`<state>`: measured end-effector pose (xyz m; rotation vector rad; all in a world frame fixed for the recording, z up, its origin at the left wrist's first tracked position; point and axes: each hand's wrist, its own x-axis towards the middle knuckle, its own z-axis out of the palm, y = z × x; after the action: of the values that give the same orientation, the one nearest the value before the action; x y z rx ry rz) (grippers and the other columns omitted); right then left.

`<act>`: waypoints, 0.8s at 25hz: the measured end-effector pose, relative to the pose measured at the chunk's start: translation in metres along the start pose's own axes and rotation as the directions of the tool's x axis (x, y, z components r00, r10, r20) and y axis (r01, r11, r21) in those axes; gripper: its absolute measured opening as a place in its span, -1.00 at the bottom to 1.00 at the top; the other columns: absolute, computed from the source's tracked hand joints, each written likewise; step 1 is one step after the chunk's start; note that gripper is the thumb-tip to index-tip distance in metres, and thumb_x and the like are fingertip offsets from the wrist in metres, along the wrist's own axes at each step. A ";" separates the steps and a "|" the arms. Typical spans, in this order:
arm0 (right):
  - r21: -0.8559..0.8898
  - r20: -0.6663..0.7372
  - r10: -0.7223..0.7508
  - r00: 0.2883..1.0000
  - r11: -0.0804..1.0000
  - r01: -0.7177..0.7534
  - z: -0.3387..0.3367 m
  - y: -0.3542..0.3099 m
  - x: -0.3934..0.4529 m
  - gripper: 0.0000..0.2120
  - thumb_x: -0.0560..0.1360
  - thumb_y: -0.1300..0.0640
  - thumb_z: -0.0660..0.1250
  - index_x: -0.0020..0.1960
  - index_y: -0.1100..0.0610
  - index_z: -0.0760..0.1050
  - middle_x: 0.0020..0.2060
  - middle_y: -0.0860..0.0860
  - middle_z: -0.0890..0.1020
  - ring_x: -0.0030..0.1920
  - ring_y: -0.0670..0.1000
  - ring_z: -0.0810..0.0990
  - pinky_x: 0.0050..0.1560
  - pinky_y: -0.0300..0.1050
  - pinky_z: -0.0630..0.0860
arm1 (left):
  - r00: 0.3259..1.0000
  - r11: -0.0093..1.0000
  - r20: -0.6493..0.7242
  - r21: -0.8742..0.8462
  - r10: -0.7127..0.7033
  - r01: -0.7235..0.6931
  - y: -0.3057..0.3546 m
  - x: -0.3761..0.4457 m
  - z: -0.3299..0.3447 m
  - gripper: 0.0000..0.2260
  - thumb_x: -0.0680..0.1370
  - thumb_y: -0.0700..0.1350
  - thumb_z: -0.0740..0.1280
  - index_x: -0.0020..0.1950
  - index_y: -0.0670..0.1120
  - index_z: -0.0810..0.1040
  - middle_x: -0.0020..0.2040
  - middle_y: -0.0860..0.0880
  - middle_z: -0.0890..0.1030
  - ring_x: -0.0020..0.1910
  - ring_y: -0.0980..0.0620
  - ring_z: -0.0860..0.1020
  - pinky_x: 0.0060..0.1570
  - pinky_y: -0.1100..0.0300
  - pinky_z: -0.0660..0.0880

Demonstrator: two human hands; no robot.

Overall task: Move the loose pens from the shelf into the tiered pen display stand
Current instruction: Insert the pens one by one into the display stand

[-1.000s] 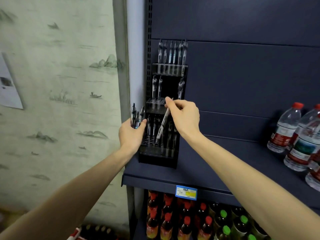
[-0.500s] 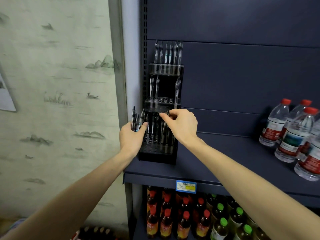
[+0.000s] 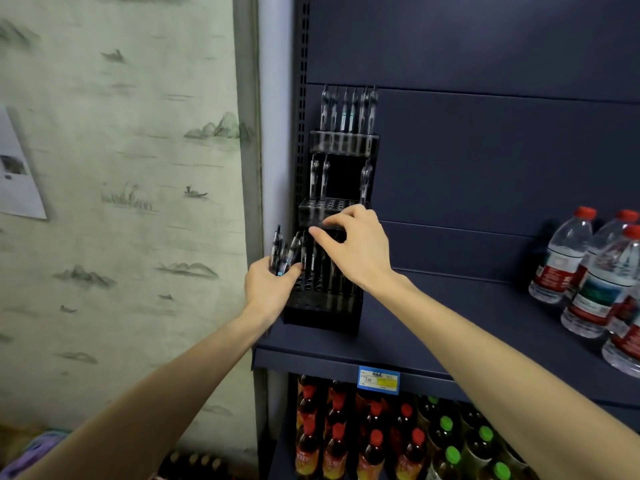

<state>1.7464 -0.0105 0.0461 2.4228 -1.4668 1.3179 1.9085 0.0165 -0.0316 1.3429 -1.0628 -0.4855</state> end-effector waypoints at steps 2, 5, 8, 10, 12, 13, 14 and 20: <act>0.031 0.098 -0.061 0.993 0.998 0.059 0.003 -0.006 0.004 -0.64 0.53 -0.30 0.35 0.11 -0.08 0.71 0.13 -0.10 0.58 0.26 0.02 0.43 0.28 0.02 0.41 | 0.999 1.000 0.038 -0.020 -0.011 0.011 0.002 0.001 0.001 -0.71 0.49 -0.12 0.52 -0.39 0.02 0.53 -0.45 0.09 0.54 -0.41 0.05 0.47 -0.30 0.12 0.42; 0.067 0.185 -0.061 0.981 0.997 0.049 0.013 -0.012 0.009 -0.74 0.52 -0.24 0.40 0.02 -0.10 0.72 0.13 -0.12 0.63 0.28 0.04 0.45 0.31 0.10 0.38 | 0.994 0.999 0.110 -0.046 -0.017 0.022 0.003 0.003 0.003 -0.67 0.49 -0.08 0.52 -0.40 0.03 0.48 -0.50 0.03 0.46 -0.50 0.00 0.41 -0.42 0.12 0.38; 0.256 0.117 0.041 0.992 0.964 -0.070 0.016 -0.011 0.015 -0.80 0.49 -0.18 0.43 -0.10 -0.08 0.72 -0.06 -0.17 0.69 0.09 -0.04 0.62 0.19 0.14 0.53 | 0.989 0.996 0.147 -0.090 -0.009 0.023 0.004 0.001 0.001 -0.66 0.51 -0.04 0.54 -0.33 -0.04 0.45 -0.50 -0.02 0.44 -0.54 0.02 0.40 -0.50 0.17 0.39; 0.370 0.031 0.180 0.983 0.912 -0.179 0.011 -0.010 0.023 -0.78 0.51 -0.16 0.43 -0.11 -0.03 0.71 -0.21 -0.16 0.71 -0.08 -0.10 0.67 0.07 0.09 0.60 | 0.990 0.996 0.142 -0.084 0.008 0.004 -0.002 0.003 -0.004 -0.64 0.49 0.04 0.56 -0.33 -0.07 0.47 -0.50 -0.03 0.47 -0.52 0.04 0.40 -0.46 0.19 0.38; 0.425 -0.047 0.281 0.959 0.874 -0.236 0.003 -0.007 0.030 -0.78 0.53 -0.14 0.42 -0.09 -0.01 0.70 -0.25 -0.13 0.70 -0.15 -0.11 0.68 0.02 0.07 0.63 | 0.995 0.999 0.101 -0.051 0.013 -0.008 -0.011 0.005 -0.011 -0.57 0.43 0.19 0.55 -0.30 -0.15 0.54 -0.44 -0.05 0.55 -0.42 0.06 0.45 -0.34 0.13 0.42; 0.417 -0.069 0.292 0.954 0.877 -0.239 0.001 -0.005 0.032 -0.79 0.54 -0.13 0.42 -0.08 0.00 0.69 -0.25 -0.13 0.70 -0.16 -0.12 0.67 0.01 0.06 0.63 | 0.997 0.999 0.077 -0.043 0.001 0.002 -0.016 0.007 -0.014 -0.50 0.41 0.25 0.54 -0.26 -0.19 0.56 -0.40 -0.06 0.58 -0.38 0.06 0.46 -0.29 0.10 0.43; 0.380 -0.079 0.271 0.959 0.898 -0.223 0.001 -0.002 0.033 -0.80 0.55 -0.11 0.41 -0.08 0.00 0.69 -0.26 -0.13 0.69 -0.17 -0.12 0.67 -0.02 0.04 0.63 | 0.998 0.999 0.058 -0.046 -0.007 0.010 -0.020 0.009 -0.017 -0.48 0.41 0.28 0.52 -0.26 -0.19 0.54 -0.41 -0.03 0.55 -0.37 0.05 0.44 -0.28 0.08 0.40; 0.103 -0.039 0.071 0.997 0.993 -0.066 0.005 0.002 0.026 -0.82 0.55 -0.15 0.37 -0.10 -0.08 0.66 -0.28 -0.18 0.65 -0.07 -0.06 0.63 -0.03 0.04 0.61 | 0.997 0.997 0.078 -0.071 -0.022 0.028 -0.017 0.016 -0.025 -0.71 0.42 0.26 0.40 -0.32 0.11 0.46 -0.42 0.04 0.43 -0.36 -0.05 0.36 -0.27 -0.04 0.29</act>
<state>1.7535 -0.0324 0.0588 2.4080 -1.5216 1.4832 1.9420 0.0135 -0.0393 1.2837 -1.0830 -0.5932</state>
